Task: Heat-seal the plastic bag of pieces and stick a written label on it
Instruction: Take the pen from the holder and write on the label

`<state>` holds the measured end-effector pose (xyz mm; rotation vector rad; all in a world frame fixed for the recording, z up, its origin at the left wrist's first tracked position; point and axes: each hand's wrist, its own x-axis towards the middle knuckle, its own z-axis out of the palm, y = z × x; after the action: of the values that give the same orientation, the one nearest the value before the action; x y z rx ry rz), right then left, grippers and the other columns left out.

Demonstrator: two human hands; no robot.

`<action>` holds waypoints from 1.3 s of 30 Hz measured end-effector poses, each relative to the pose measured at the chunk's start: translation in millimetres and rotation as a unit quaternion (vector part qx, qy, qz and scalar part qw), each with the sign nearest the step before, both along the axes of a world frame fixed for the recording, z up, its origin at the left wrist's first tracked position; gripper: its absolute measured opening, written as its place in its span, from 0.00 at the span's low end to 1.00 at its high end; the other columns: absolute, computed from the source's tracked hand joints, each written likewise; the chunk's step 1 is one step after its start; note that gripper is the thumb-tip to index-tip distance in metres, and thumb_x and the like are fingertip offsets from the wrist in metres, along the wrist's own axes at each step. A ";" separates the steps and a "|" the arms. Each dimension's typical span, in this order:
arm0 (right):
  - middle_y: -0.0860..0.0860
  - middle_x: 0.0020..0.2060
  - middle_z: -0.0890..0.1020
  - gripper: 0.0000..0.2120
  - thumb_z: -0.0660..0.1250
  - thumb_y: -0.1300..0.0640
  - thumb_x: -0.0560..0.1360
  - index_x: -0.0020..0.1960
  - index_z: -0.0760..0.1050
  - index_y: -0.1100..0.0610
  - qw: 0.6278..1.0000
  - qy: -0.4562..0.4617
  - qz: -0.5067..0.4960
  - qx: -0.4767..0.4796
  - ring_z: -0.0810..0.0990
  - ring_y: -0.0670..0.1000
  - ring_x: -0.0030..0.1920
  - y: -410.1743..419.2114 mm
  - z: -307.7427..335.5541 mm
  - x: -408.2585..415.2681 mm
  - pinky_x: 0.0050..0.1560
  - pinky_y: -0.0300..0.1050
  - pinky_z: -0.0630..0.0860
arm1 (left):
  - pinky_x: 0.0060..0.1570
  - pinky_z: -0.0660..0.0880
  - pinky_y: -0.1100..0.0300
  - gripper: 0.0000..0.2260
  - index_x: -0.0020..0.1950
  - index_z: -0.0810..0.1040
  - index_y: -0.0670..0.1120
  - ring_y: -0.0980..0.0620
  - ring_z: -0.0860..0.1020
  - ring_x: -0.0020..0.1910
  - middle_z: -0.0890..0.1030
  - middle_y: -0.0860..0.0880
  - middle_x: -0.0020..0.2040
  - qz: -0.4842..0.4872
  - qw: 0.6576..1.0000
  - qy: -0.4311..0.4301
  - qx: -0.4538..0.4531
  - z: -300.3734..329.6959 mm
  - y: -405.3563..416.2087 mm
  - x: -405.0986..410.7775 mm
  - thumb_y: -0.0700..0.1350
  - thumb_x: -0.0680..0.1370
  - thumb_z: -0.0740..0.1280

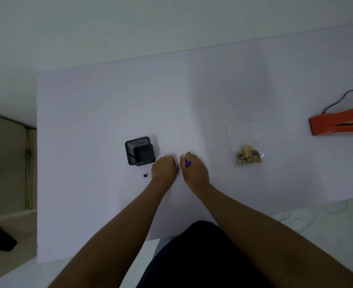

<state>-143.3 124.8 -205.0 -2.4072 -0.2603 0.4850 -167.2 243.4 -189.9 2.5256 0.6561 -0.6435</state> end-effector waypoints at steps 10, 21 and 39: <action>0.49 0.32 0.72 0.14 0.60 0.54 0.83 0.39 0.67 0.55 0.998 0.041 0.045 0.034 0.70 0.49 0.33 2.7 0.8 -4.2 0.35 0.41 0.65 | 0.41 0.76 0.53 0.08 0.44 0.78 0.42 0.44 0.80 0.41 0.82 0.43 0.43 0.002 1.000 -0.004 0.013 5.2 -1.9 -0.7 0.40 0.79 0.61; 0.47 0.32 0.72 0.15 0.58 0.51 0.84 0.39 0.68 0.54 0.999 0.027 0.021 0.000 0.69 0.46 0.31 3.7 -0.5 -1.1 0.37 0.41 0.65 | 0.43 0.79 0.52 0.09 0.45 0.79 0.43 0.45 0.81 0.41 0.82 0.44 0.42 0.005 1.000 0.002 0.006 6.1 -1.6 1.4 0.45 0.80 0.63; 0.51 0.35 0.80 0.12 0.65 0.55 0.81 0.41 0.76 0.58 0.992 -0.026 0.041 0.120 0.78 0.49 0.35 1.7 -1.0 0.5 0.39 0.46 0.78 | 0.45 0.80 0.53 0.07 0.48 0.81 0.44 0.46 0.83 0.43 0.83 0.45 0.44 0.004 0.999 -0.031 -0.010 16.7 6.9 -7.3 0.45 0.80 0.65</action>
<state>-142.8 126.5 -206.1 -2.1820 -0.4180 0.4023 -174.5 250.3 -173.2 2.5129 0.6350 -0.5637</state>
